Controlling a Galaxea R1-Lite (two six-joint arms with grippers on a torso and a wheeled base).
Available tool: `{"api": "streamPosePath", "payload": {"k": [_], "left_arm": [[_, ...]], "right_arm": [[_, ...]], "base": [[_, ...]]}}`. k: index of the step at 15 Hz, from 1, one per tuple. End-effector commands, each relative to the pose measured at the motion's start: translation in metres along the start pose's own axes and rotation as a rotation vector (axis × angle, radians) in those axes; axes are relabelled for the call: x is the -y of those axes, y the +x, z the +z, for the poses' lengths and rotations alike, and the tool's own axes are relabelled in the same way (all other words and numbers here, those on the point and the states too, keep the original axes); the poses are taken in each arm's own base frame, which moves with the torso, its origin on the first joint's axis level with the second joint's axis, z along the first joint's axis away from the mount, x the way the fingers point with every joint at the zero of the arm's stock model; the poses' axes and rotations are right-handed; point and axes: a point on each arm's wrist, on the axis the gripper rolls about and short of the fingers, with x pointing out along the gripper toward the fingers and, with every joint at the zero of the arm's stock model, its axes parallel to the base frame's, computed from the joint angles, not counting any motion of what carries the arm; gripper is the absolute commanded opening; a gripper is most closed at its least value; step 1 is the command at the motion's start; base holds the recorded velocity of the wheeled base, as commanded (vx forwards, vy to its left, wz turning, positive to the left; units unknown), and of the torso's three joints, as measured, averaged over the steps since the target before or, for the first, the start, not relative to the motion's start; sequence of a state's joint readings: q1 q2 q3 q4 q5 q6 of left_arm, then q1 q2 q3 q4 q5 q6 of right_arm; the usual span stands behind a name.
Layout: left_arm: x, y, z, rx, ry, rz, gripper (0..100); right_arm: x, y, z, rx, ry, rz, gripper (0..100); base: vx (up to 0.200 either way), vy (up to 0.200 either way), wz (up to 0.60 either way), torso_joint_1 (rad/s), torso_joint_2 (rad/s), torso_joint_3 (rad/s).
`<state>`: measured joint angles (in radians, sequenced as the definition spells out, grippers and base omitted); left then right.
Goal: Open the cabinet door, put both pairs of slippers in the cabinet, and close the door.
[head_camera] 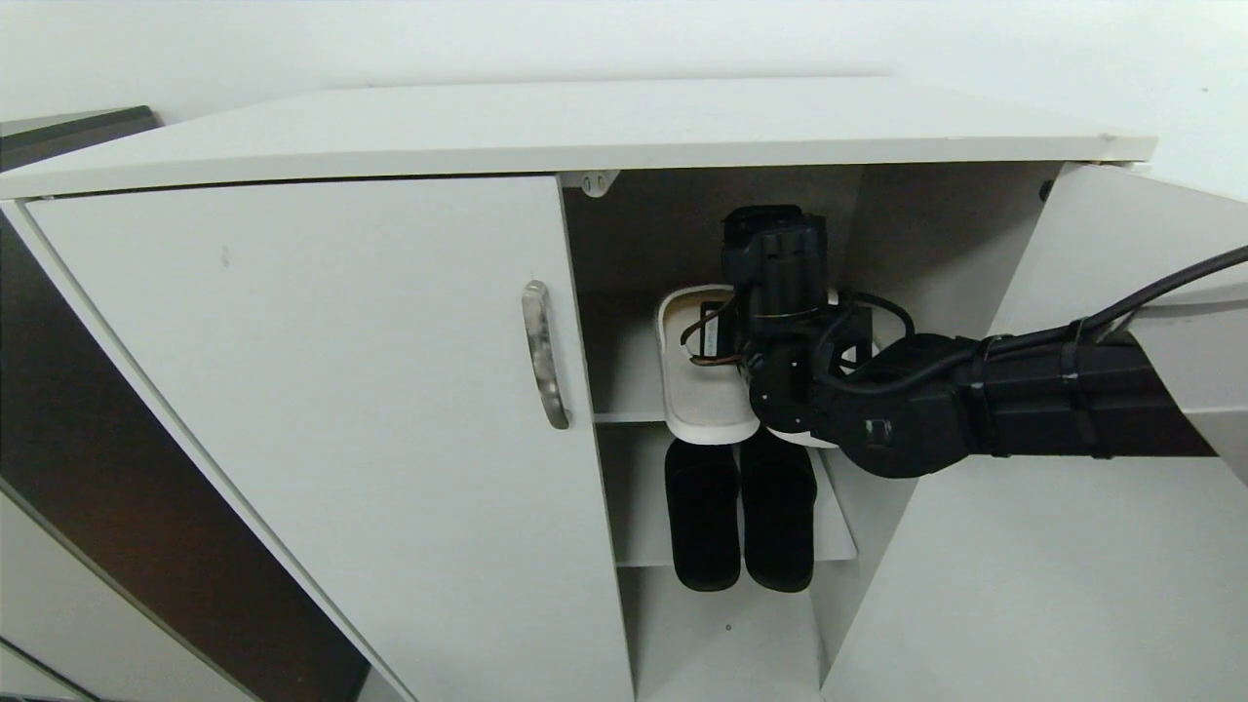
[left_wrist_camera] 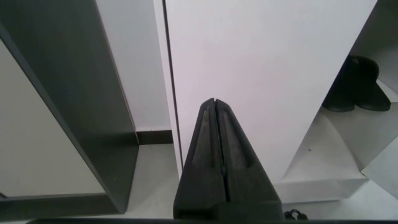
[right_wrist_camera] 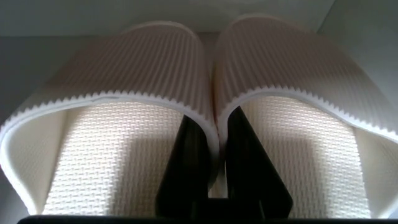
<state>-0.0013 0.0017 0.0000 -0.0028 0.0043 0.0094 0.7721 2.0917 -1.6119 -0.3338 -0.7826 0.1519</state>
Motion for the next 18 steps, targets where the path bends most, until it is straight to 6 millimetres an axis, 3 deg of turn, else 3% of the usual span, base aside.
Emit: {"api": "streamPosePath", "payload": {"k": [1,5,6,9,14,16,17,18], "left_arm": [[0.000,0.000,0.000,-0.001,0.000,0.000,0],[0.000,0.000,0.000,-0.001,-0.002,0.000,0],[0.000,0.000,0.000,0.000,-0.002,0.000,0],[0.000,0.000,0.000,0.000,-0.002,0.002,0],[0.000,0.000,0.000,0.000,-0.002,0.002,0],[0.000,0.000,0.000,0.000,-0.002,0.002,0],[0.000,0.000,0.000,0.000,-0.002,0.002,0],[0.000,0.000,0.000,0.000,-0.002,0.002,0]], "right_arm": [[0.000,0.001,-0.002,-0.003,-0.001,-0.002,0],[0.001,0.001,-0.003,-0.007,-0.006,-0.004,0],[0.001,0.001,-0.005,-0.013,-0.011,-0.004,100],[0.005,-0.008,-0.003,-0.018,-0.019,0.001,100],[0.018,-0.087,0.004,-0.023,-0.048,0.119,100],[0.026,-0.117,-0.002,-0.029,-0.060,0.176,100],[0.031,-0.127,-0.006,-0.030,-0.062,0.193,0],[0.036,-0.135,-0.012,-0.028,-0.062,0.210,0]], "base": [[0.000,0.000,0.00,0.000,0.00,0.000],[0.000,0.000,0.00,0.000,0.00,0.000],[0.000,0.000,0.00,0.000,0.00,0.000],[0.000,0.000,0.00,0.000,0.00,0.000],[0.000,0.000,0.00,0.000,0.00,0.000],[0.000,0.000,0.00,0.000,0.00,0.000],[0.000,0.000,0.00,0.000,0.00,0.000],[0.000,0.000,0.00,0.000,0.00,0.000]]}}
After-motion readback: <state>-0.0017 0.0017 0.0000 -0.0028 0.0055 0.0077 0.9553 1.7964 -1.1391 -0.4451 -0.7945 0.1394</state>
